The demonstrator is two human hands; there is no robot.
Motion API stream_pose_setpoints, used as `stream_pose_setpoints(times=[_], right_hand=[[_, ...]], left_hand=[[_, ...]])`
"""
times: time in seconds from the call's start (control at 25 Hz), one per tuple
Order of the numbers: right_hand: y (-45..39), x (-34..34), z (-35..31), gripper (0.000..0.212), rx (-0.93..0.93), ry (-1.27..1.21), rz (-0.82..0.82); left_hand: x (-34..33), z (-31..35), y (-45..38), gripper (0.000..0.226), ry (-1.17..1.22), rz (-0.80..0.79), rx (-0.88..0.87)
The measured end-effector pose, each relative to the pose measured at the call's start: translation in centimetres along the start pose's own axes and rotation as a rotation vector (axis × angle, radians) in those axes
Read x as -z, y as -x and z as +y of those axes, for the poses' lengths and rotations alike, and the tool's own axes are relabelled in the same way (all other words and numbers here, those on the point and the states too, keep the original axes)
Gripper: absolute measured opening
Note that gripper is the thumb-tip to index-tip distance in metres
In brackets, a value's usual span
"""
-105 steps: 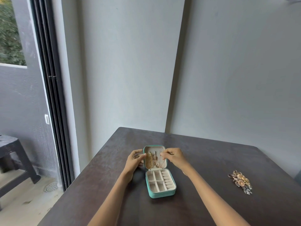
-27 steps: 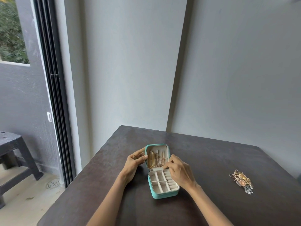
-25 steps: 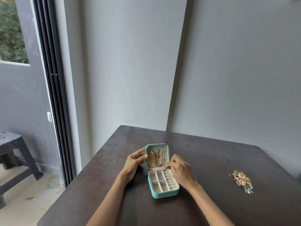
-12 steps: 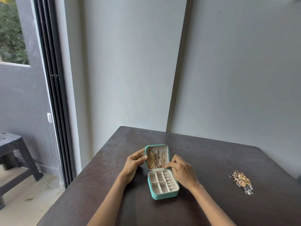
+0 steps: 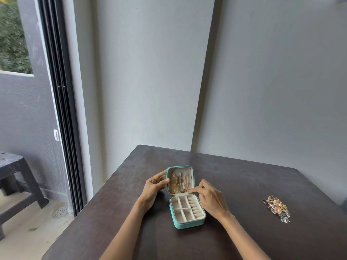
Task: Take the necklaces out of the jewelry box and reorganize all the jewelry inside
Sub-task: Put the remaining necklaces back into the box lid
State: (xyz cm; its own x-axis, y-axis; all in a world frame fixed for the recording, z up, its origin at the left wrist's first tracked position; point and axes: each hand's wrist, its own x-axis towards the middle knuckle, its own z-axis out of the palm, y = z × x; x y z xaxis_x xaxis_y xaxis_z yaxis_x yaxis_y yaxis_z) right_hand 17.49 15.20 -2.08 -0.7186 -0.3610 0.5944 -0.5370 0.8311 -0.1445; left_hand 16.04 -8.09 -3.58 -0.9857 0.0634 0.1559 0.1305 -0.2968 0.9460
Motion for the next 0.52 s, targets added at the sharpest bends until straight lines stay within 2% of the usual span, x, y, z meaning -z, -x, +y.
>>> stream_pose_setpoints(times=[0.36,0.52], right_hand=[[-0.38,0.06,-0.09,0.037,0.005,0.023,0.003],[-0.34,-0.06,-0.45,0.042,0.018,0.056,-0.005]], left_hand=[[0.04,-0.02,0.02,0.037,0.004,-0.004,-0.002],[0.06,-0.04,0.02,0.038,-0.002,-0.005,-0.004]])
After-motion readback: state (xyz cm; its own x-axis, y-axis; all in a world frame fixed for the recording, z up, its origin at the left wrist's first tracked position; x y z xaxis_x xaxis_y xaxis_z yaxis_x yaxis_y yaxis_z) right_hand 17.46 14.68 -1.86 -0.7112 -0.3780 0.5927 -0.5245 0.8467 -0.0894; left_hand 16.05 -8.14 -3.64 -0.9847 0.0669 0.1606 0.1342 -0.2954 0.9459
